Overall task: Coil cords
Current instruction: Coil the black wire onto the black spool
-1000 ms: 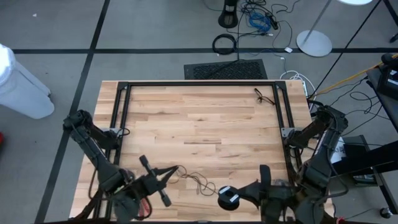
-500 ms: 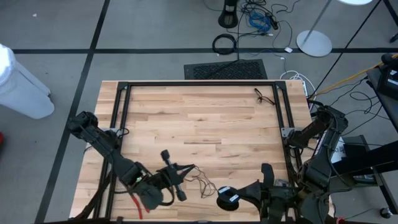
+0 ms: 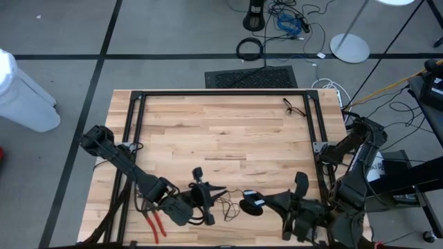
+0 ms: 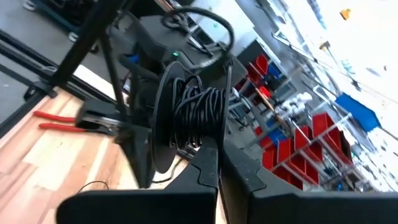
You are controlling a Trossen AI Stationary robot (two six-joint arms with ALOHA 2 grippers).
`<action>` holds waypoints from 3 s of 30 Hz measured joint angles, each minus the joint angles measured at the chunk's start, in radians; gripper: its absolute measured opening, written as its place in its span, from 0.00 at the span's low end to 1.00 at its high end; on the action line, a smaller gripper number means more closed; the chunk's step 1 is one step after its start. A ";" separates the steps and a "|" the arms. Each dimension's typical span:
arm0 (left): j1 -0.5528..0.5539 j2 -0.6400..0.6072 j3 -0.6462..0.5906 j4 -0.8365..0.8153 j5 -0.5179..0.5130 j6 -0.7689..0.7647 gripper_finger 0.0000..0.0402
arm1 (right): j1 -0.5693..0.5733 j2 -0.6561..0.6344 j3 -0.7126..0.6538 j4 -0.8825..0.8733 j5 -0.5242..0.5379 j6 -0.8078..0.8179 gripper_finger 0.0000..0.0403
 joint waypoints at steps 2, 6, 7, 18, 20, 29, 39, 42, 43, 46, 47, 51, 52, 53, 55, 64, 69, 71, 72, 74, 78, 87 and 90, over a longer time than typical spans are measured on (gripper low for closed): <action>-0.002 0.000 0.000 0.004 0.003 -0.001 0.19 | -0.015 0.000 0.000 0.000 -0.001 0.027 0.00; -0.021 0.000 0.000 0.016 -0.016 0.000 0.36 | -0.049 0.000 0.000 -0.008 -0.007 0.100 0.00; -0.028 0.000 0.000 0.020 -0.031 0.000 0.39 | -0.056 0.000 0.000 -0.016 -0.009 0.118 0.00; -0.124 -0.081 0.000 0.025 -0.177 0.004 0.49 | -0.131 -0.074 -0.004 -0.462 -0.132 0.597 0.00; -0.135 -0.086 0.000 0.027 -0.245 0.025 0.49 | -0.138 -0.078 -0.033 -0.481 -0.137 0.642 0.00; -0.096 -0.058 0.000 0.087 -0.258 0.141 0.49 | -0.225 -0.078 -0.160 -0.332 -0.263 0.626 0.00; -0.073 -0.056 0.000 0.083 -0.136 0.219 0.49 | -0.306 -0.078 -0.295 -0.071 -0.500 0.489 0.00; -0.073 -0.056 0.000 0.080 -0.079 0.221 0.49 | -0.324 -0.078 -0.318 0.002 -0.571 0.455 0.00; -0.073 -0.056 0.000 0.079 -0.059 0.221 0.49 | -0.327 -0.078 -0.324 0.016 -0.585 0.444 0.00; -0.073 -0.056 0.000 0.076 -0.023 0.221 0.49 | -0.331 -0.078 -0.329 0.055 -0.599 0.418 0.00; -0.073 -0.056 0.000 0.076 -0.021 0.221 0.49 | -0.331 -0.079 -0.329 0.056 -0.607 0.414 0.00; -0.073 -0.056 0.000 0.076 -0.018 0.221 0.49 | -0.331 -0.078 -0.330 0.052 -0.611 0.410 0.00; -0.073 -0.056 0.000 0.076 -0.016 0.221 0.49 | -0.331 -0.078 -0.330 0.053 -0.611 0.410 0.00; -0.072 -0.053 0.000 0.077 -0.006 0.220 0.49 | -0.331 -0.078 -0.330 0.053 -0.611 0.410 0.00; -0.071 -0.049 0.000 0.076 0.011 0.226 0.49 | -0.332 -0.078 -0.330 0.052 -0.611 0.409 0.00; -0.038 -0.014 0.000 0.081 0.029 0.241 0.49 | -0.345 -0.078 -0.331 0.056 -0.611 0.393 0.00; -0.028 -0.014 0.000 0.085 0.029 0.238 0.48 | -0.345 -0.078 -0.331 0.054 -0.608 0.387 0.00; -0.029 -0.013 0.000 0.096 0.029 0.239 0.46 | -0.350 -0.078 -0.331 0.056 -0.613 0.384 0.00; -0.031 -0.013 0.000 0.102 0.028 0.238 0.45 | -0.352 -0.078 -0.331 0.057 -0.615 0.383 0.00; -0.035 -0.013 0.000 0.103 0.024 0.237 0.41 | -0.356 -0.078 -0.331 0.059 -0.620 0.383 0.00; -0.038 -0.013 0.000 0.103 0.014 0.227 0.32 | -0.373 -0.078 -0.331 0.061 -0.674 0.372 0.00; -0.039 -0.013 0.000 0.100 -0.045 0.187 0.05 | -0.397 -0.079 -0.331 0.061 -0.685 0.365 0.00; -0.043 -0.013 0.000 0.100 -0.049 0.187 0.03 | -0.397 -0.079 -0.331 0.063 -0.686 0.368 0.00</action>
